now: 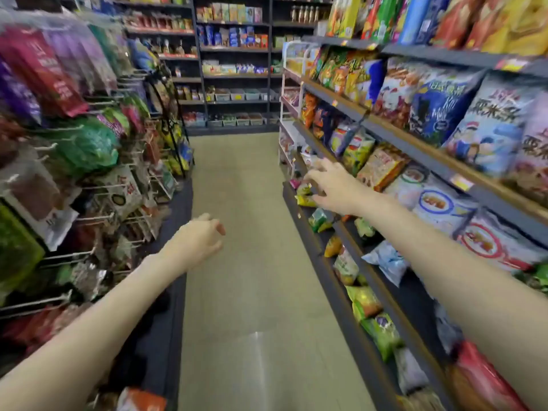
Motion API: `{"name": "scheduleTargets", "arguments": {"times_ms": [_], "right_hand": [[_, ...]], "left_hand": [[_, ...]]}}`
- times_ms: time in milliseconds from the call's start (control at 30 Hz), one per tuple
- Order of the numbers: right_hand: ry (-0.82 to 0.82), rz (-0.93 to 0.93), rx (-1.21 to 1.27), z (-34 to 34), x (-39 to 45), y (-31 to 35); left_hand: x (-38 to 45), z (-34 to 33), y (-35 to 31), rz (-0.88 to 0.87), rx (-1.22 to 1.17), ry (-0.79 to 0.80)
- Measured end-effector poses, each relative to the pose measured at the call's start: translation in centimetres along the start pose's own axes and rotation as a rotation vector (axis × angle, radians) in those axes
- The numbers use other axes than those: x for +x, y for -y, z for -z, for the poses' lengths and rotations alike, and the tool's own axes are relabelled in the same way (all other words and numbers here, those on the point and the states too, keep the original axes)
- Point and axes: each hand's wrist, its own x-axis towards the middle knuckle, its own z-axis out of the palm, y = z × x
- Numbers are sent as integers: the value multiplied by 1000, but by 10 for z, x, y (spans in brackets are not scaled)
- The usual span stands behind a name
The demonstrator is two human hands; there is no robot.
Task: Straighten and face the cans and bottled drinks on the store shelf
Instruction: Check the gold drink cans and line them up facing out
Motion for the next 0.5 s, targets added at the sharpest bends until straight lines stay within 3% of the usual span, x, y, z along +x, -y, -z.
{"name": "scheduleTargets", "arguments": {"times_ms": [33,133,200,367,433,500], "right_hand": [[96,11,-78,-20,4,0],[172,-11,1,-74,28,-19],[144,-49,121,-100,58,-35],[-14,-244,648,-144,198,-81],[2,-385,988,-148,240,-93],[17,-448,1167,-137,305,-111]], "left_hand": [[5,-18,5,-4,64,81],[32,-66,15,1,63,215],[59,-90,10,10,-21,199],[205,-119,29,225,-482,181],[251,-112,36,369,-765,152],[316,-92,43,491,-945,79]]}}
